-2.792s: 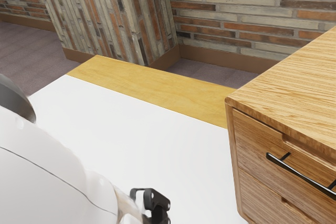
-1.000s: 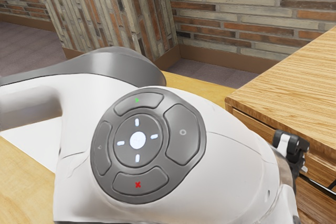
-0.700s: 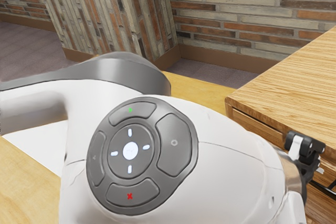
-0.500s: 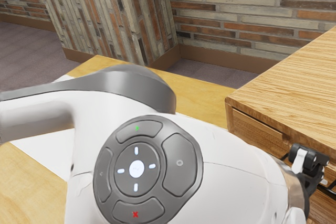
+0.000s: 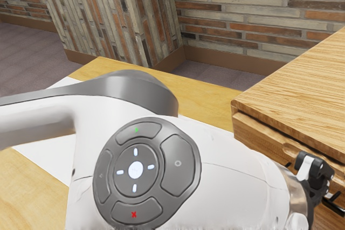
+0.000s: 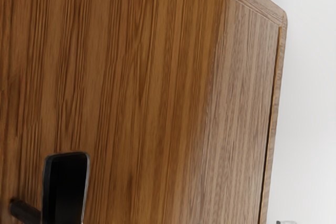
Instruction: Pull the drawer handle with one arm to open the drawer
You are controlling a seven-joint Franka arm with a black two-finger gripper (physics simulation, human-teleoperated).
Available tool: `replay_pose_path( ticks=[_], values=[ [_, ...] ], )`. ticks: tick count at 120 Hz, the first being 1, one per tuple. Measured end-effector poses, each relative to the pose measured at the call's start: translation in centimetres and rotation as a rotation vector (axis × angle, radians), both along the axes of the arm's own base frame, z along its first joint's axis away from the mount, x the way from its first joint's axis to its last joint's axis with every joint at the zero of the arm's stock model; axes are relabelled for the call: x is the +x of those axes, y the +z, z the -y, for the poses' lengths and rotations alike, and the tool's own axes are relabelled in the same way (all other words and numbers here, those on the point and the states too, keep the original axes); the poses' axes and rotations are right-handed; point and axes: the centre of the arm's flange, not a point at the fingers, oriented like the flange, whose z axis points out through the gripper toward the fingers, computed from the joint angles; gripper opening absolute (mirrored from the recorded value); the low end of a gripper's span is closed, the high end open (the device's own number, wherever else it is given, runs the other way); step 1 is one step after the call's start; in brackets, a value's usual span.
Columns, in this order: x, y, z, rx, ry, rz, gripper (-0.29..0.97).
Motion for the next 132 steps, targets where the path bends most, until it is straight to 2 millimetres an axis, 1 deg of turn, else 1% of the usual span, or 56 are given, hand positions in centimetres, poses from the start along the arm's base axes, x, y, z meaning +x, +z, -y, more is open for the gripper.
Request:
replay_pose_path(
  ticks=[12,22,40,56,66,86,95,110,115,119,126,132],
  values=[
    [-0.1,0.6,-0.2,-0.012,0.0,0.002,0.45],
    [0.0,1.2,-0.8,-0.026,0.008,0.0,0.4],
    [0.7,1.4,-1.9,-0.04,0.032,-0.02,0.36],
    [0.7,1.3,-2.0,-0.045,0.038,-0.034,0.35],
    [0.6,1.4,-2.0,-0.05,0.039,-0.043,0.32],
    [0.1,1.8,-2.1,-0.07,0.038,-0.062,0.24],
    [-0.7,2.2,-1.9,-0.082,0.03,-0.076,0.2],
    [-1.5,1.8,-2.1,-0.09,0.028,-0.114,0.24],
    [-2.0,1.6,-2.3,-0.092,0.024,-0.128,0.33],
    [-2.1,1.6,-2.7,-0.095,0.026,-0.135,0.27],
    [-2.4,1.7,-3.1,-0.098,0.028,-0.143,0.24],
    [-2.7,1.9,-3.3,-0.102,0.027,-0.148,0.18]
  ],
)
